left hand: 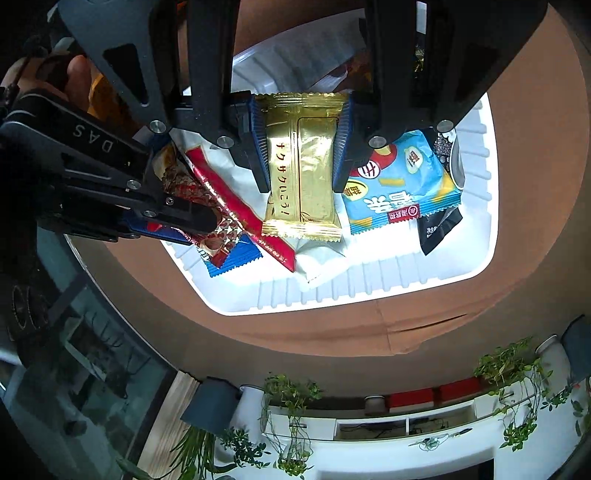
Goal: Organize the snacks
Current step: 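Open both tools and withdraw them from the tray, then grasp the pink cartoon bar with the left tool while the right tool grasps the red chip bag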
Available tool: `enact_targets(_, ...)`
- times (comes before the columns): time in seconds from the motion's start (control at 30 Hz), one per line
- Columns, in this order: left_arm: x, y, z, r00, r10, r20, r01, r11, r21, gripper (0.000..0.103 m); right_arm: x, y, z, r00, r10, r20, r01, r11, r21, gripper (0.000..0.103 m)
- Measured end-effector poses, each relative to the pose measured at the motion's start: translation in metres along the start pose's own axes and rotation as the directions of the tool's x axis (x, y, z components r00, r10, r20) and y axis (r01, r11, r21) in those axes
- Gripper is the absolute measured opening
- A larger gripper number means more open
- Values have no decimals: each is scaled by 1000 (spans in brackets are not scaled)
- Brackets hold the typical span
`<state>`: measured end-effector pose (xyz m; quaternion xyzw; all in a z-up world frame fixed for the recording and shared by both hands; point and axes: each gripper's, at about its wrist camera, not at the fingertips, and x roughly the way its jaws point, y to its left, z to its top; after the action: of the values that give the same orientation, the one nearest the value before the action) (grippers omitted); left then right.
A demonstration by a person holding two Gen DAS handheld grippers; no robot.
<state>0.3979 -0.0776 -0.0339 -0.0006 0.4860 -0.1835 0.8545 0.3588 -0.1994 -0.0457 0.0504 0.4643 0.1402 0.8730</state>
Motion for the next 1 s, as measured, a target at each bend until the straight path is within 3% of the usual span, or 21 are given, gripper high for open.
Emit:
enact_targets(0.1,-3,2,-3,1000,1,-5,-1,1000,7,31,-1,-1,-1,1000,0,2,0,1000,0,25)
enact_targets(0.23,-12,3,-5,1000,-3,14,3,1000,8,44,-7,-3,-2,1000,4,12,-4,1000,5,33)
enact_targets(0.37,-16,2,-5,1000,-4,26,3,1000,7,49,-17,-5,-4,1000,2,30,-3,1000,13,37)
enact_targets(0.43,-21,5,-6,999,-9,33,8,1000,7,51,-25,-6,-4,999,5,44,-6,1000,21,45)
enact_targets(0.53,-33,4,-10,999,-17,49,17,1000,-1,62,-42,-8,-6,997,17,78,-21,999,44,59)
enact_targets(0.7,-72,9,-20,995,-29,100,31,999,-19,88,-78,-11,-21,990,54,134,-64,995,72,80)
enact_targets(0.83,-115,18,-35,987,-29,159,33,999,-23,102,-104,-12,-42,982,77,175,-95,991,94,84)
enact_targets(1.0,-154,33,-77,982,-4,188,16,998,-60,103,-129,-11,-80,974,96,205,-123,985,124,88)
